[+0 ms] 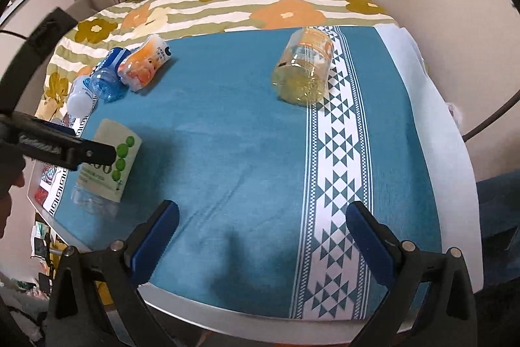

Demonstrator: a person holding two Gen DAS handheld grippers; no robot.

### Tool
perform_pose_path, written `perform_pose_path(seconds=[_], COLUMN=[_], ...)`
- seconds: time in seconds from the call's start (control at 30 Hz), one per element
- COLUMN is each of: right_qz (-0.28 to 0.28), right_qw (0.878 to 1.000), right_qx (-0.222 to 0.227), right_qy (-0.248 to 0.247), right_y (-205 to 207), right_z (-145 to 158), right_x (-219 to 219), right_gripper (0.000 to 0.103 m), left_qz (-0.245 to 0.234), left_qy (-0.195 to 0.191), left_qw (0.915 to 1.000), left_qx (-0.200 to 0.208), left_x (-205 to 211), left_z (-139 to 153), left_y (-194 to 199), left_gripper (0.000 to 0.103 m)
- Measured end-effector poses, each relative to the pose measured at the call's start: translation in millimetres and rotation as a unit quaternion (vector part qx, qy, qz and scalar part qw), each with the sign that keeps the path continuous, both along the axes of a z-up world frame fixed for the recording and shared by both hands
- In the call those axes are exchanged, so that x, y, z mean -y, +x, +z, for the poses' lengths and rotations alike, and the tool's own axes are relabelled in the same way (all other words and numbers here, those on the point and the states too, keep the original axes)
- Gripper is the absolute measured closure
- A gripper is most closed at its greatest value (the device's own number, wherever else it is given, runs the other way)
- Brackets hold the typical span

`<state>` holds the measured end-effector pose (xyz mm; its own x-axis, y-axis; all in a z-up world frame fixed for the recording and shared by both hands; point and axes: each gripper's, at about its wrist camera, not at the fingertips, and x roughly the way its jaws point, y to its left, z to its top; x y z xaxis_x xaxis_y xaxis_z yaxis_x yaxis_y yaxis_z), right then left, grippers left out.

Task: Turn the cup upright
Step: 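Grasp the upright white-green cup with the left gripper and carry it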

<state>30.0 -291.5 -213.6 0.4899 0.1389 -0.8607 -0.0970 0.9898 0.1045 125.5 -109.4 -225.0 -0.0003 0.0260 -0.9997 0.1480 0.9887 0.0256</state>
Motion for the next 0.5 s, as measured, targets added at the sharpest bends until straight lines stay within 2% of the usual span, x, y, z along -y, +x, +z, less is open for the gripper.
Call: perform_pose_path(seconds=[0.17,0.33,0.5], right_qz=[0.01,0.008,0.007], right_qw=[1.0,1.0,0.999], right_qx=[0.002,-0.006,-0.014], right_qy=[-0.004,0.016,0.031], right_y=[4,11,16], right_z=[-9,-19,-25], right_x=[10,18,19], right_gripper=[0.001,0.0,0.0], left_qz=[0.026,0.054,0.061], left_qy=[0.014,0.009,0.003], left_qw=[0.9993,0.9975,0.9969], left_qx=[-0.024,-0.044,-0.049], left_x=[-2,-12,-14], left_z=[-18,-30,-36], left_y=[2,4,4], left_gripper=[0.003,0.01,0.012])
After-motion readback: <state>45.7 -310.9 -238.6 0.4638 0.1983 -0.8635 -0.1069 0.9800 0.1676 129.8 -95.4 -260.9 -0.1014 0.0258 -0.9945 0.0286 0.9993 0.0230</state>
